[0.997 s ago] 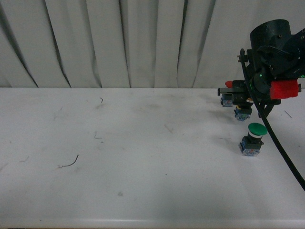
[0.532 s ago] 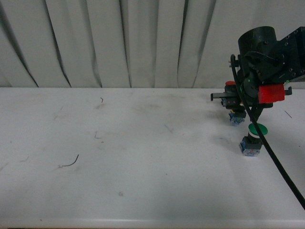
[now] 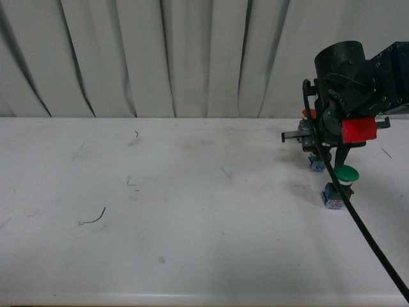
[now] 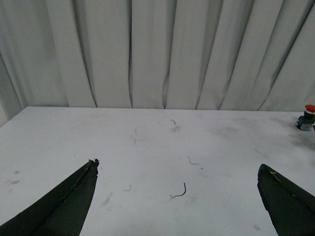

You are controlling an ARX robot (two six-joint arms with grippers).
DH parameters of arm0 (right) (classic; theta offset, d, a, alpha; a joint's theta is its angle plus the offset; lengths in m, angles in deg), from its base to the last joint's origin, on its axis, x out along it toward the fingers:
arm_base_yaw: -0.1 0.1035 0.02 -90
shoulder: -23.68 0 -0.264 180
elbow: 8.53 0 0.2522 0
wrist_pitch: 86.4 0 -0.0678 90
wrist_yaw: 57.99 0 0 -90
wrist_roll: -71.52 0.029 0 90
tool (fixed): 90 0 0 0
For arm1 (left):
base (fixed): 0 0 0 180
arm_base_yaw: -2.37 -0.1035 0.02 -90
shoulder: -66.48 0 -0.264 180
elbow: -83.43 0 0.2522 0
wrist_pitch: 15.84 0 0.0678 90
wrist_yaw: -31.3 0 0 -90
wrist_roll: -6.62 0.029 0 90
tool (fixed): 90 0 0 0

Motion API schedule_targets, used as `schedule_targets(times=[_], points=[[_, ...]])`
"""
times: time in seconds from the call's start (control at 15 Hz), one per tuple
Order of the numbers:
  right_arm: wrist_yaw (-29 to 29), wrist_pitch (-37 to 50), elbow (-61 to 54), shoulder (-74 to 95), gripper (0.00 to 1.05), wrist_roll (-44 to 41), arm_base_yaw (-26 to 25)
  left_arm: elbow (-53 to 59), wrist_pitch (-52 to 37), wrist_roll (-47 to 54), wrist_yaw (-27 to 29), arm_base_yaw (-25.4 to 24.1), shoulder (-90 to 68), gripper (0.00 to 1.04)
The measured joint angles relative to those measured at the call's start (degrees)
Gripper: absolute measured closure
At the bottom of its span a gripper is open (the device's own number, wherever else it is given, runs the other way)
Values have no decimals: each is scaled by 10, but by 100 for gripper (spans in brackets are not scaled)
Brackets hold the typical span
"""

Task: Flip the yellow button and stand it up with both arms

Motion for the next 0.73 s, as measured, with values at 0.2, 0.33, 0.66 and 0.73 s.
schedule_targets(times=[0.2, 0.33, 0.66, 0.73], points=[[-4, 8, -11, 0, 69, -10, 2, 0, 0, 0, 0, 0, 0, 7], [-6, 11, -13, 0, 59, -14, 3, 0, 0, 0, 0, 0, 0, 7], [0, 21, -18, 0, 4, -12, 2, 0, 0, 0, 0, 0, 0, 7], [3, 26, -18, 0, 7, -11, 2, 0, 0, 0, 0, 0, 0, 7]])
